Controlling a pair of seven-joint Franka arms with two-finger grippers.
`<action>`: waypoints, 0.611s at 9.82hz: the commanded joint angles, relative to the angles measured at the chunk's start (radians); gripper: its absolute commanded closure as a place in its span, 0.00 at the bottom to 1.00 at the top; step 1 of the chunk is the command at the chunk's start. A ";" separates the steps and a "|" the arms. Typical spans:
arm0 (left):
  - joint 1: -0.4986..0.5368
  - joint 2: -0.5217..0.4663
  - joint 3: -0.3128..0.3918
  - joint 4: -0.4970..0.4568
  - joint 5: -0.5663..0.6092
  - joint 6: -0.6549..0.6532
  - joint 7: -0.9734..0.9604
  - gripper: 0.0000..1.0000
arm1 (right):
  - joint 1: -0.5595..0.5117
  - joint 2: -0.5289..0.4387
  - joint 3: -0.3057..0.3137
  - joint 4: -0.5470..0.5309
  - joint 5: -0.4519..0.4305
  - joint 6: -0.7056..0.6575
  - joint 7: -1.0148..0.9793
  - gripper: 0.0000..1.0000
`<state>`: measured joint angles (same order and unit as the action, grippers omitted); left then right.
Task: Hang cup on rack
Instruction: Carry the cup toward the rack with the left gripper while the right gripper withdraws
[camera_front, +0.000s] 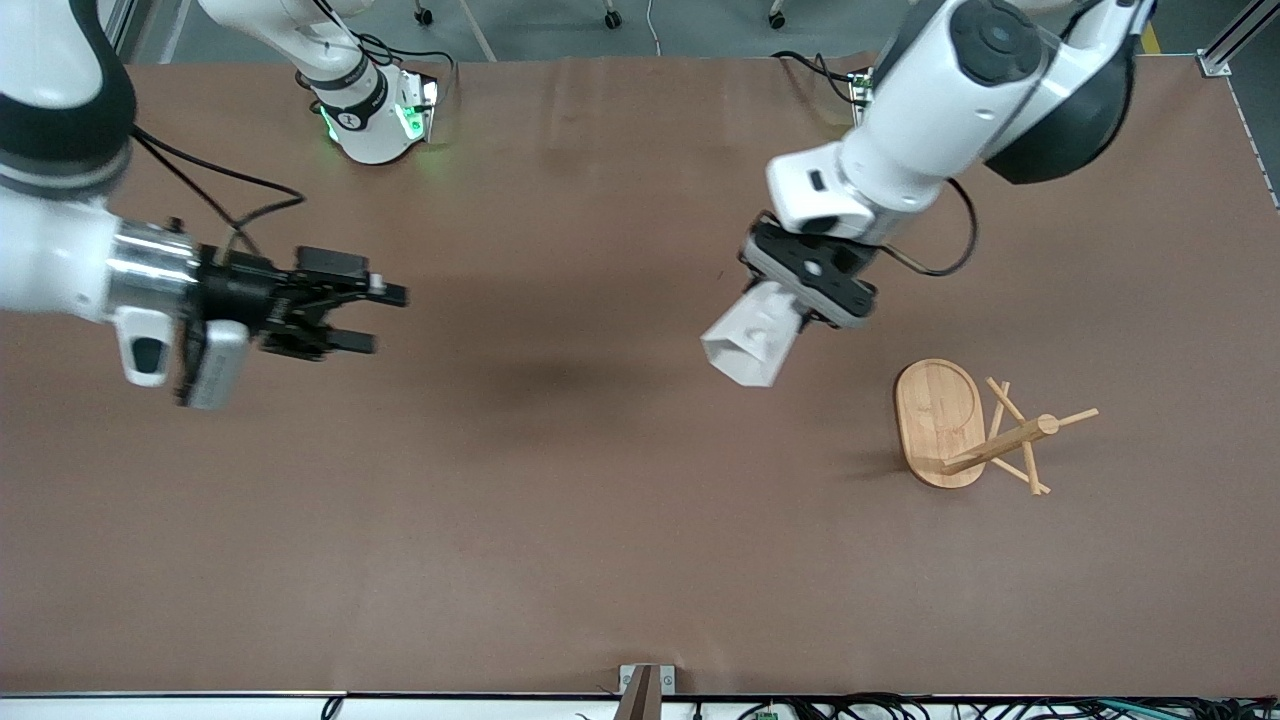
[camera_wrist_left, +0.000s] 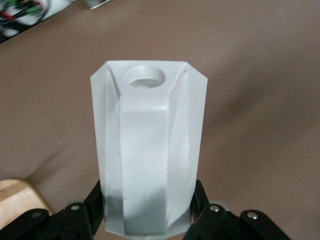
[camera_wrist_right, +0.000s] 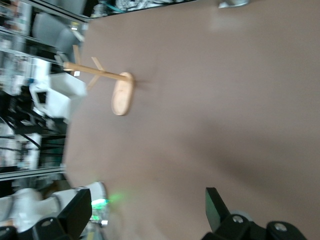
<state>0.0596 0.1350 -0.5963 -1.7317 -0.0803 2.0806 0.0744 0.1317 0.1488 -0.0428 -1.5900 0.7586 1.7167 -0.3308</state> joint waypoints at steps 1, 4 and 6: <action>0.086 -0.087 -0.008 -0.161 -0.021 0.050 -0.005 0.92 | -0.059 -0.077 0.015 -0.021 -0.176 -0.040 0.004 0.00; 0.213 -0.137 -0.005 -0.261 -0.036 0.049 0.002 0.92 | -0.113 -0.110 0.012 -0.001 -0.372 -0.040 0.004 0.00; 0.255 -0.129 -0.002 -0.298 -0.056 0.062 0.005 0.91 | -0.144 -0.103 0.017 0.099 -0.500 -0.064 0.050 0.00</action>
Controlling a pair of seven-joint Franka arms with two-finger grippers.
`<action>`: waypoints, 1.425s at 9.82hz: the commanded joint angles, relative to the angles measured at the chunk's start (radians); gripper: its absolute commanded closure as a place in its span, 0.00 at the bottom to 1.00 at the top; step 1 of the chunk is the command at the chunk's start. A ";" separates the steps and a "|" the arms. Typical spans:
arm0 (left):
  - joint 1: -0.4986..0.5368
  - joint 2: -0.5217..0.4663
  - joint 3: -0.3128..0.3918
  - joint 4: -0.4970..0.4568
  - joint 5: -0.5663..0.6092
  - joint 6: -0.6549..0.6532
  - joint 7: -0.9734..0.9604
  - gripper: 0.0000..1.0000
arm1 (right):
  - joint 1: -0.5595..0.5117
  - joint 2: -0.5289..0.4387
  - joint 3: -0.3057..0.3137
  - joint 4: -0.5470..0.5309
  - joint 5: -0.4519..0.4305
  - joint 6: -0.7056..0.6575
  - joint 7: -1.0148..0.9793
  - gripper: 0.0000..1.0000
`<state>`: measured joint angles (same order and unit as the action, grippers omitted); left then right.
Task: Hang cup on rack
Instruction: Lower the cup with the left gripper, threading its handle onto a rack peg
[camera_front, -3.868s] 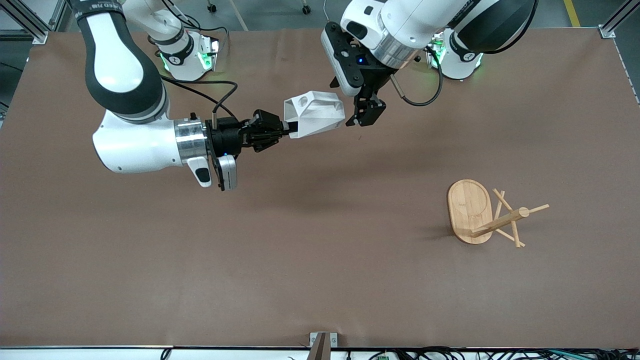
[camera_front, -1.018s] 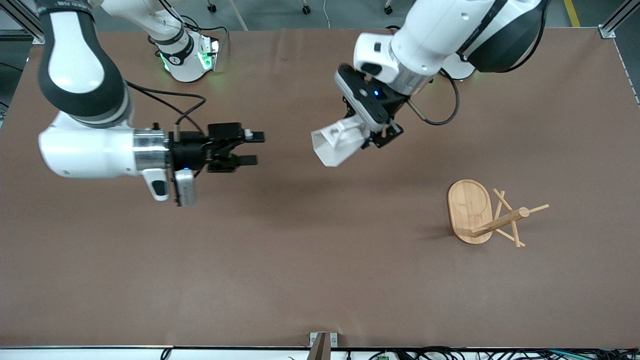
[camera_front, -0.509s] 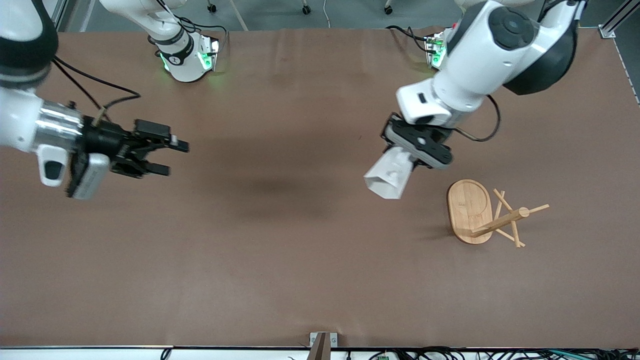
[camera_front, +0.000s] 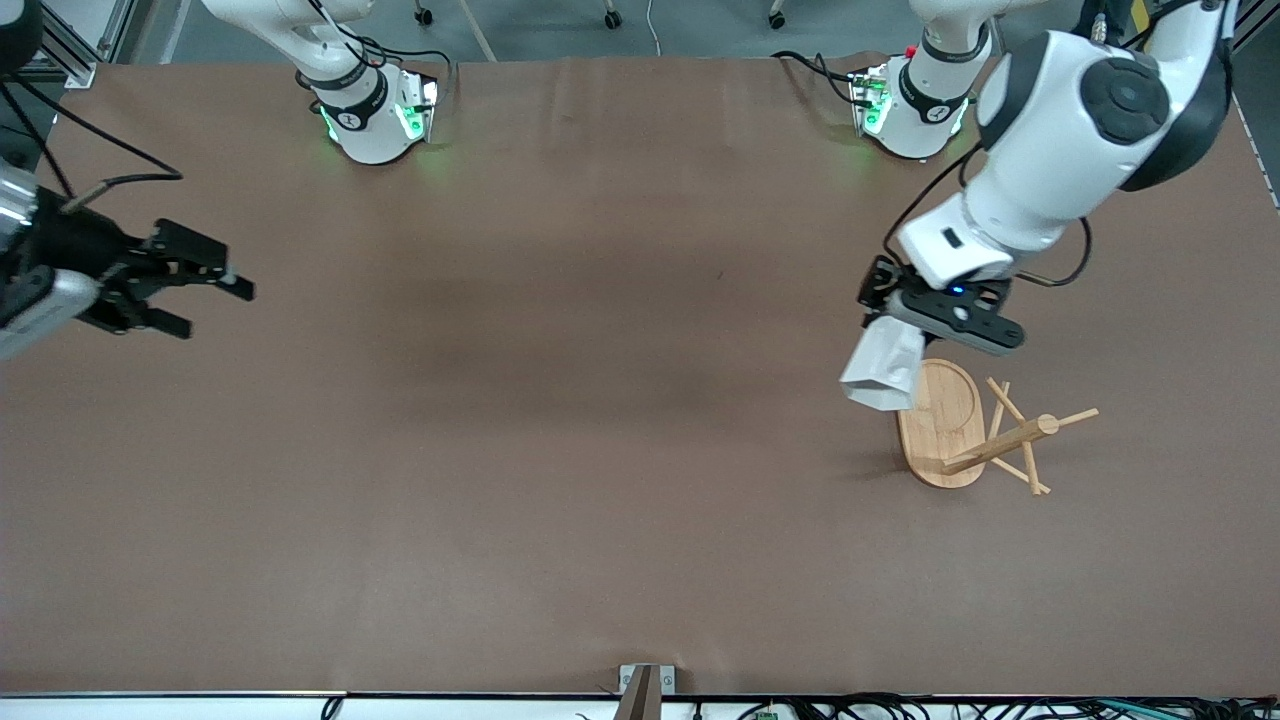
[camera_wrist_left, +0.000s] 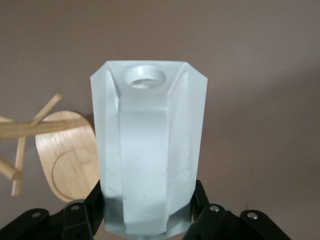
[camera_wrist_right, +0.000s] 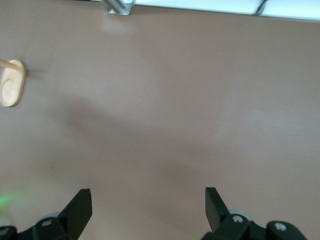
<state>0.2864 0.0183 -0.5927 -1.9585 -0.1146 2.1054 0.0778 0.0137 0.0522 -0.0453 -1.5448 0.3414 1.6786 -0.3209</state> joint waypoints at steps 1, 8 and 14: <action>0.046 -0.006 -0.006 -0.075 -0.022 0.045 0.002 0.91 | -0.020 -0.006 0.024 0.063 -0.151 -0.030 0.066 0.00; 0.106 0.124 -0.004 -0.074 -0.022 0.151 0.108 0.91 | -0.026 -0.002 0.021 0.135 -0.308 -0.126 0.163 0.00; 0.109 0.129 -0.004 -0.074 -0.023 0.140 0.126 0.91 | -0.020 -0.028 0.028 0.095 -0.317 -0.175 0.286 0.00</action>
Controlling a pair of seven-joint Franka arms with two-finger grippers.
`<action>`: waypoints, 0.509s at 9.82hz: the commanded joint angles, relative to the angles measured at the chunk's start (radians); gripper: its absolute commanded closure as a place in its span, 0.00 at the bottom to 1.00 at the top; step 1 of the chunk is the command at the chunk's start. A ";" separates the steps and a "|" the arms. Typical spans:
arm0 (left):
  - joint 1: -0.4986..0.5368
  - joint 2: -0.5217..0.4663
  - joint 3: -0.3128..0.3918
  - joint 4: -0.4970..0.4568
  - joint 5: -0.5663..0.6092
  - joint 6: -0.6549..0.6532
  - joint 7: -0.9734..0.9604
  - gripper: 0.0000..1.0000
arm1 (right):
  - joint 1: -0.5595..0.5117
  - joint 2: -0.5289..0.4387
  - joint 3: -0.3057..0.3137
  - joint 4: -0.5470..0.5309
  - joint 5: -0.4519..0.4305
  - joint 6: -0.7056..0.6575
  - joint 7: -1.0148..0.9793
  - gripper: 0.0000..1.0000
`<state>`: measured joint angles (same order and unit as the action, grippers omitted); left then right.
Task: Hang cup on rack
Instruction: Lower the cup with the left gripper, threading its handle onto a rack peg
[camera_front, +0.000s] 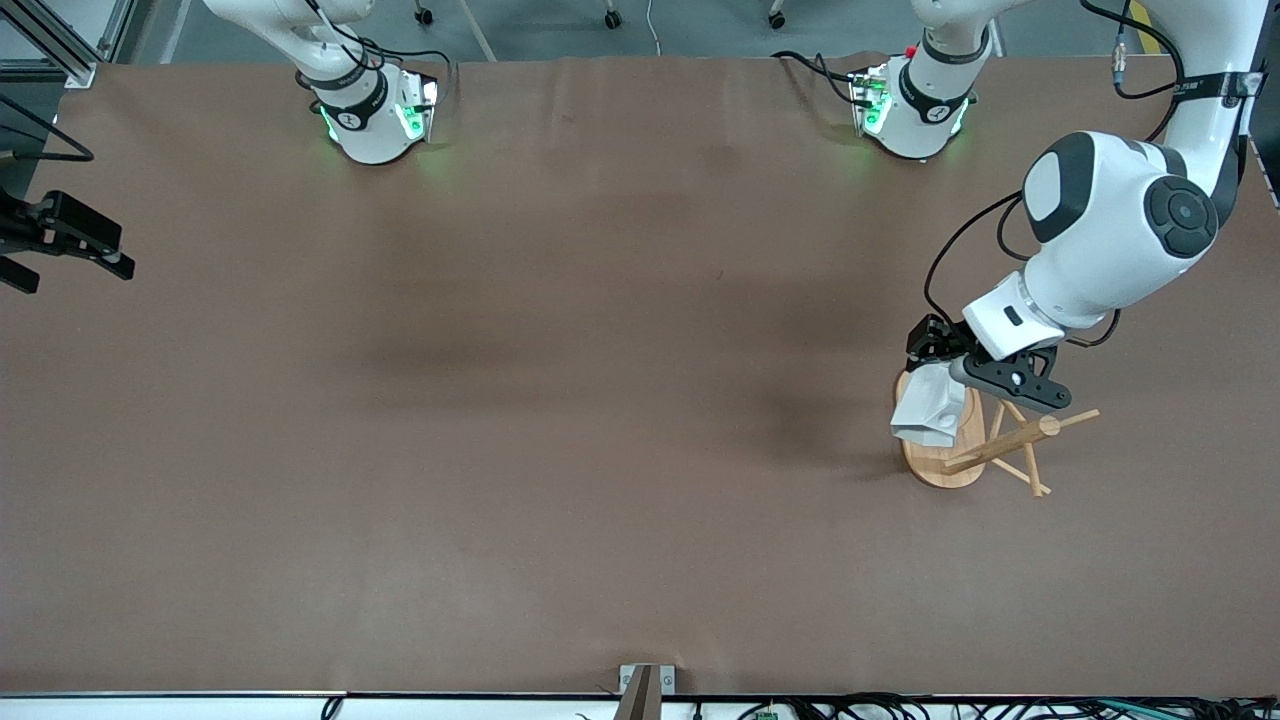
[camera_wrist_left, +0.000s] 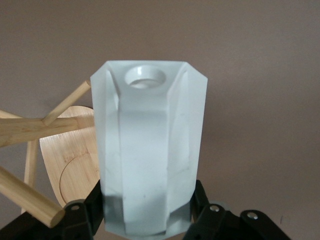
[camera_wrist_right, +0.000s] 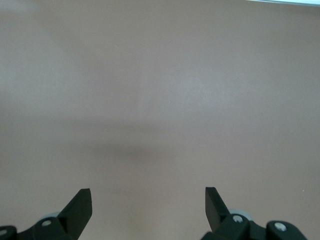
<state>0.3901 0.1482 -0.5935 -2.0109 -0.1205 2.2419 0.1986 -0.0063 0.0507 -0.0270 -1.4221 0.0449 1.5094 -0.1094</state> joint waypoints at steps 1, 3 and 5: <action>0.009 -0.006 -0.003 -0.020 -0.018 -0.020 -0.014 0.91 | -0.001 -0.047 0.009 -0.064 -0.020 0.000 0.077 0.00; 0.023 -0.019 -0.005 -0.022 -0.016 -0.050 -0.019 0.91 | -0.009 -0.107 0.006 -0.153 -0.057 0.029 0.088 0.00; 0.026 -0.038 -0.005 -0.022 -0.015 -0.100 0.033 0.91 | -0.011 -0.101 0.001 -0.126 -0.060 0.020 0.088 0.00</action>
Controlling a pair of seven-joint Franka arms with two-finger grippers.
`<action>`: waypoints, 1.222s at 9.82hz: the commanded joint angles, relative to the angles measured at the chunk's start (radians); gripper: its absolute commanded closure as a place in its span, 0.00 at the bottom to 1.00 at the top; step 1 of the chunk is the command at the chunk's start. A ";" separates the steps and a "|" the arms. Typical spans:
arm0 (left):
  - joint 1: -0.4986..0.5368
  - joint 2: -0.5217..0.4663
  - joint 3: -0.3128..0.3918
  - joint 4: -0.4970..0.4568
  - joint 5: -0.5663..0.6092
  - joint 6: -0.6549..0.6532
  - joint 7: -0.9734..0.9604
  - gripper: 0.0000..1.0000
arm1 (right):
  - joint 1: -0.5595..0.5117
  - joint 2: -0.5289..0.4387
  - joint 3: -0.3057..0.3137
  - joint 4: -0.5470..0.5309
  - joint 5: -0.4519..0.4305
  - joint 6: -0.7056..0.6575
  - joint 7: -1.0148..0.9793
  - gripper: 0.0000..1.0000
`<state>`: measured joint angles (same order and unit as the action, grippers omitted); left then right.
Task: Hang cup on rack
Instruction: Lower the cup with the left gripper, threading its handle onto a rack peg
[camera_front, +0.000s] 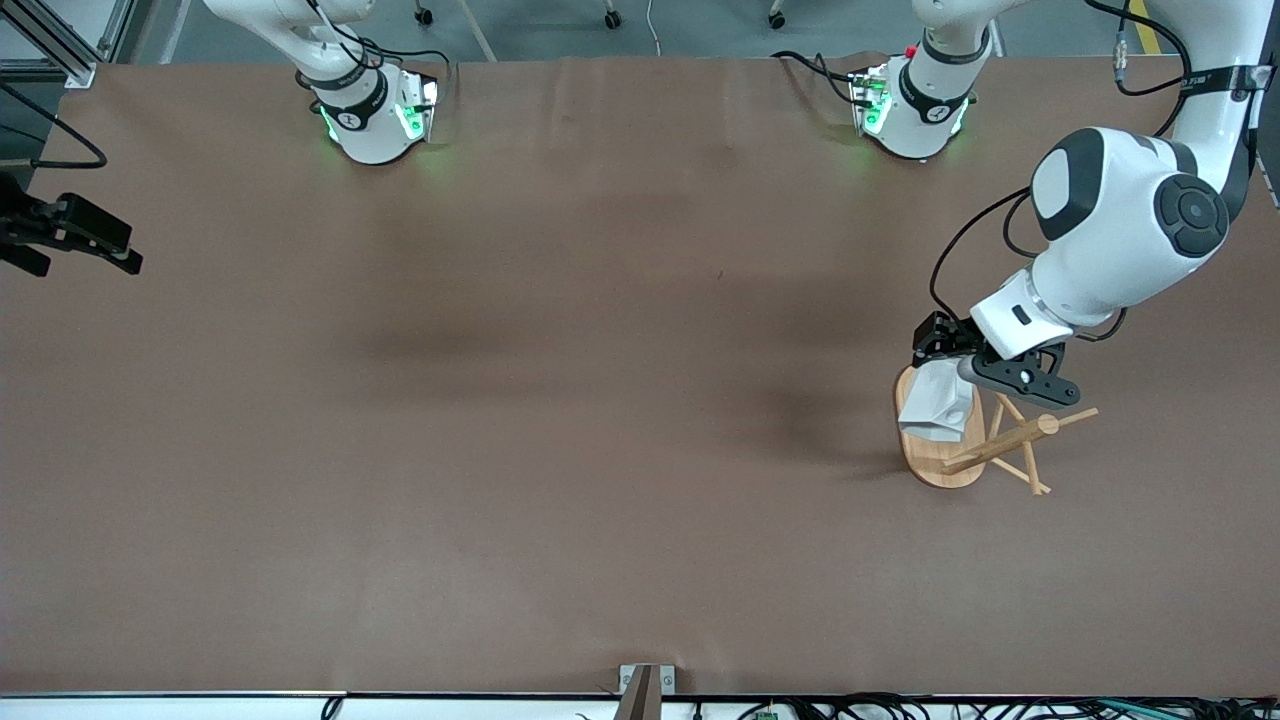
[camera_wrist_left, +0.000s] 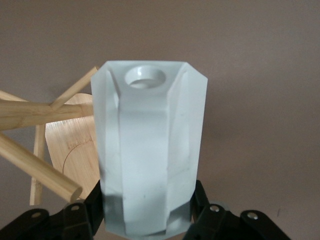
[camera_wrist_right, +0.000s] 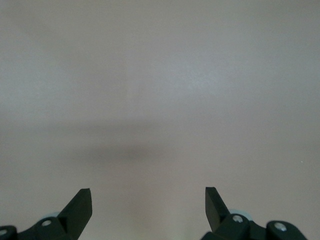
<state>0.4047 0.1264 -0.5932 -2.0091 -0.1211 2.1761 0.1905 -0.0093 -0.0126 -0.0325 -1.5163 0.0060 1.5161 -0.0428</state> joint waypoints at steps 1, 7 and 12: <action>0.026 -0.016 -0.003 -0.025 -0.014 -0.041 0.094 0.91 | -0.006 -0.040 0.006 -0.019 -0.021 0.007 0.023 0.00; 0.101 0.021 -0.003 -0.014 -0.008 -0.058 0.363 0.90 | -0.035 -0.030 0.005 0.019 -0.020 -0.040 0.023 0.00; 0.112 0.084 -0.003 0.030 0.000 -0.056 0.420 0.88 | -0.047 -0.029 0.006 0.013 -0.020 -0.040 0.021 0.00</action>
<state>0.5081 0.1545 -0.5908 -1.9986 -0.1211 2.1189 0.5803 -0.0475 -0.0315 -0.0383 -1.4952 -0.0003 1.4786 -0.0303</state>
